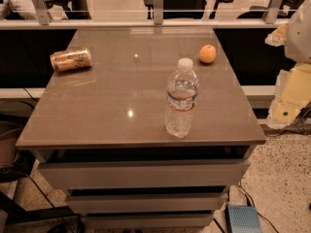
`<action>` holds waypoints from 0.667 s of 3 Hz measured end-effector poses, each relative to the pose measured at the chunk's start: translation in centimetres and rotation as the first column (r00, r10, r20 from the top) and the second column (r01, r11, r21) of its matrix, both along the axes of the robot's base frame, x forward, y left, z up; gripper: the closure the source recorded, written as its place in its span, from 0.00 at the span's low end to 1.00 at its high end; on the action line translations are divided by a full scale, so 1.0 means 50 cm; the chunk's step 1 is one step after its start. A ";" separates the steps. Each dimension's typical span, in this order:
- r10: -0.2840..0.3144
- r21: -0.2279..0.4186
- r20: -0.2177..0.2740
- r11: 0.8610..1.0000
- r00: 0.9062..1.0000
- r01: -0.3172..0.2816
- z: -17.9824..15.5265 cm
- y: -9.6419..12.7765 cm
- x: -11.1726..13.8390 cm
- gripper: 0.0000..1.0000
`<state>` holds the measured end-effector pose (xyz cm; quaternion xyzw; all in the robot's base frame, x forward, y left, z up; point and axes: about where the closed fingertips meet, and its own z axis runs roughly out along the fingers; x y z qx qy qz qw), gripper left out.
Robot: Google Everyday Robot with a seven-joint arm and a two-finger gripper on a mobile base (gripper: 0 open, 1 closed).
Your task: Knock water bottle over
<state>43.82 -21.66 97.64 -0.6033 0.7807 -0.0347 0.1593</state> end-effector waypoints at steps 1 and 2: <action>0.000 0.000 0.000 1.000 1.000 0.000 0.000 0.000 0.000 0.00; 0.015 0.031 0.019 0.999 1.000 -0.016 0.009 0.000 -0.002 0.00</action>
Offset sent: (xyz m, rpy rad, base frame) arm -0.0022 -0.0017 0.0050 0.0780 -0.0226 0.0393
